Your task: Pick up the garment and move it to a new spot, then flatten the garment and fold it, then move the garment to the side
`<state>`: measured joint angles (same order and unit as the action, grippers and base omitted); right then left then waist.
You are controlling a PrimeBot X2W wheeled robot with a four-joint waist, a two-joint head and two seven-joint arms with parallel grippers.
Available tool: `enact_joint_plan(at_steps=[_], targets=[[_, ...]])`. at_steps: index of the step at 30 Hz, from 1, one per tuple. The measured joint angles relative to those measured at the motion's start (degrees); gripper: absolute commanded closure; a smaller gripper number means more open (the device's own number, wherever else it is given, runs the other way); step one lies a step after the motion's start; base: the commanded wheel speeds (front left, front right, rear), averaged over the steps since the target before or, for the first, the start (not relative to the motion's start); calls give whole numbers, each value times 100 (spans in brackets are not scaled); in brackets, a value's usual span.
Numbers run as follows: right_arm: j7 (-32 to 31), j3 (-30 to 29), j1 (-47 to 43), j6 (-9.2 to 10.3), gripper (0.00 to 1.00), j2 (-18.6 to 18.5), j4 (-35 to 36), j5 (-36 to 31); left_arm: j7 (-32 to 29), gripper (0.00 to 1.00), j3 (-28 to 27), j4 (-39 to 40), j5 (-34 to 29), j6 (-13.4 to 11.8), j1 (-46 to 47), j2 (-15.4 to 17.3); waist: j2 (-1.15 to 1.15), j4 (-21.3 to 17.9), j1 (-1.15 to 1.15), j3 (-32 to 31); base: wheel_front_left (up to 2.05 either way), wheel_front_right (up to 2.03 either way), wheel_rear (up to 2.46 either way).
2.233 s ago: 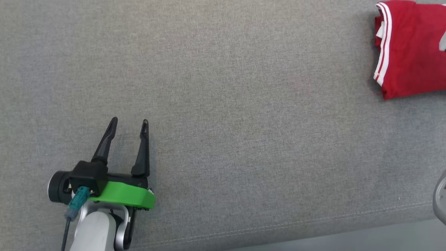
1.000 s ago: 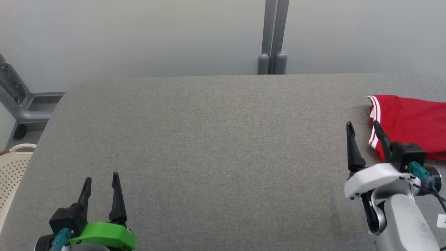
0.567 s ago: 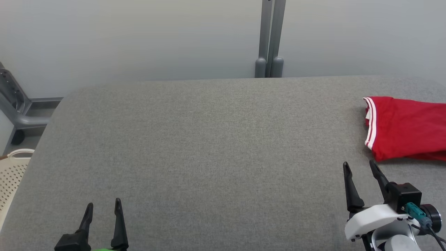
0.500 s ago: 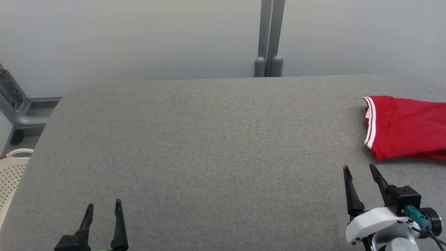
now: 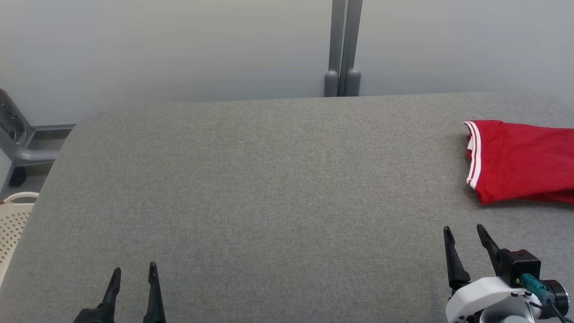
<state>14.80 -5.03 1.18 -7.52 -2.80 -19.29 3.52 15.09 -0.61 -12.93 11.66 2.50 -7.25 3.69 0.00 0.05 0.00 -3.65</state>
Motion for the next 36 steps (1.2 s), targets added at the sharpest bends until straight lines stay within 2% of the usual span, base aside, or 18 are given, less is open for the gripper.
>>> enact_joint_plan(at_steps=[10,24,36], targets=[[1,49,-2,0,0,-3,23,65,3,0,-76,-40,-64,37,-14,-60,0,-22,0,18,0,0,0],[11,702,2,0,0,0,-66,390,3,0,-115,-62,-97,82,-12,-73,0,131,0,11,0,0,0],[11,720,-1,0,0,0,-33,439,3,0,-134,-97,-109,84,-9,-75,0,134,0,30,0,0,0]])
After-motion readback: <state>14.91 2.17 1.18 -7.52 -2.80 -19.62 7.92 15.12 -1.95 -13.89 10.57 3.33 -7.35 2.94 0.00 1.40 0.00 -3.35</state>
